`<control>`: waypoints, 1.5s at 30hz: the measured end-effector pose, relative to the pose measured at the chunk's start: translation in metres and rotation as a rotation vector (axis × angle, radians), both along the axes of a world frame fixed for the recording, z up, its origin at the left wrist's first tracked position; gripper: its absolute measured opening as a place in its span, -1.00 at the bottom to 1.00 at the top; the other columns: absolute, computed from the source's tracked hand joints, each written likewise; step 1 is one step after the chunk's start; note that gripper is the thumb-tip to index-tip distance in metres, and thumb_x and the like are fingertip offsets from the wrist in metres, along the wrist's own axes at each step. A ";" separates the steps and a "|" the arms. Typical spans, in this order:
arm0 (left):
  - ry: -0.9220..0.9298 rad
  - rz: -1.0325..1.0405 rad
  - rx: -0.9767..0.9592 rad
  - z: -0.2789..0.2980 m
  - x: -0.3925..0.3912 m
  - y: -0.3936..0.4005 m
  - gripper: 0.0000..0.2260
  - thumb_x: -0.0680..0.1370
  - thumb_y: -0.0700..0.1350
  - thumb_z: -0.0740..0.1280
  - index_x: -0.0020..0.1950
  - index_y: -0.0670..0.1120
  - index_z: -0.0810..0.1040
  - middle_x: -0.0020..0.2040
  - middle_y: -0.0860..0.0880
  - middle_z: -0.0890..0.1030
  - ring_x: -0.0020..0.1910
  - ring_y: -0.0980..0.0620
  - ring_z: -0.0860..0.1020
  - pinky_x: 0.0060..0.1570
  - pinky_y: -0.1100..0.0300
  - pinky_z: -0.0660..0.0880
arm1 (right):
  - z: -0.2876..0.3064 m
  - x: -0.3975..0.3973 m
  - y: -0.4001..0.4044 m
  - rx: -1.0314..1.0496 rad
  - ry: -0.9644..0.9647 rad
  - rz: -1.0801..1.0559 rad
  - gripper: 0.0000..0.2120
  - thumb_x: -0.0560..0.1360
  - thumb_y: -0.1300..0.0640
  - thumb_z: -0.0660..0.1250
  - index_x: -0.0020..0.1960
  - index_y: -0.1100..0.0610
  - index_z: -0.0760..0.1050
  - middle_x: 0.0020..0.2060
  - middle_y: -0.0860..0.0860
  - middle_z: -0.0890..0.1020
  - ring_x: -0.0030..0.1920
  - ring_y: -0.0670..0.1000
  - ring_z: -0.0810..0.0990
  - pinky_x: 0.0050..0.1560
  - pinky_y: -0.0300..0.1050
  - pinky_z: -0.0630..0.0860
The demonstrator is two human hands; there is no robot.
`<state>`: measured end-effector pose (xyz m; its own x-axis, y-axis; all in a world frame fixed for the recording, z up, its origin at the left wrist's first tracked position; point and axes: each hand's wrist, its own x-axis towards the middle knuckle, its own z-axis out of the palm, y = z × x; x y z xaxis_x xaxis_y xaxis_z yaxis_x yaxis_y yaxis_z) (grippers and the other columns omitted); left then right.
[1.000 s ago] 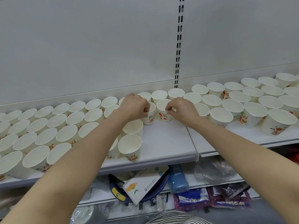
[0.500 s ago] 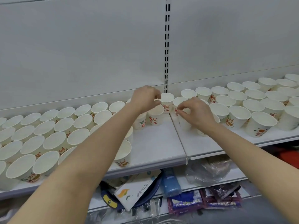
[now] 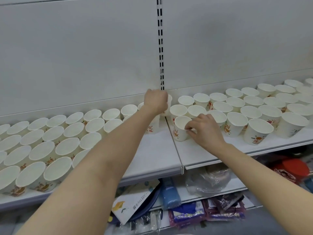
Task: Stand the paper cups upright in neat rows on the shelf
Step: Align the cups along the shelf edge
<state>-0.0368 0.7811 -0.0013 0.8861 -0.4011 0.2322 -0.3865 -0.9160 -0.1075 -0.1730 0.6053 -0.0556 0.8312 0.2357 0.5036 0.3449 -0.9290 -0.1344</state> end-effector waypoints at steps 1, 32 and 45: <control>-0.029 0.000 -0.054 0.008 -0.005 0.003 -0.83 0.48 -0.17 0.28 0.00 -0.05 0.62 -0.07 -0.06 0.66 -0.05 -0.13 0.59 -0.10 0.13 0.28 | 0.002 0.001 -0.001 0.016 0.014 0.009 -0.88 0.31 0.18 0.54 -0.21 0.05 0.62 -0.31 -0.05 0.64 -0.19 0.10 0.52 -0.12 -0.04 0.31; 0.099 0.012 -0.056 -0.006 -0.148 0.115 -0.89 0.51 0.01 0.34 -0.01 0.08 0.63 -0.07 0.08 0.66 -0.04 -0.01 0.57 -0.17 0.15 0.45 | 0.017 -0.019 0.079 0.044 0.165 0.183 -0.77 0.41 -0.04 0.47 0.02 0.02 0.62 -0.06 -0.08 0.66 0.06 0.00 0.48 0.06 -0.13 0.34; 0.125 -0.032 -0.066 -0.018 -0.139 0.128 -0.79 0.43 0.05 0.44 0.05 0.09 0.63 0.00 0.09 0.66 0.01 0.00 0.58 -0.08 0.10 0.51 | 0.015 -0.014 0.086 0.090 0.252 0.119 -0.90 0.45 0.12 0.41 -0.04 0.01 0.64 -0.11 0.01 0.63 0.05 0.01 0.48 -0.10 -0.11 0.38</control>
<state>-0.1754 0.9094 -0.0193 0.8968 -0.4171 0.1475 -0.4222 -0.9065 0.0030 -0.1865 0.6916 -0.0407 0.9020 0.3026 0.3078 0.3956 -0.8648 -0.3093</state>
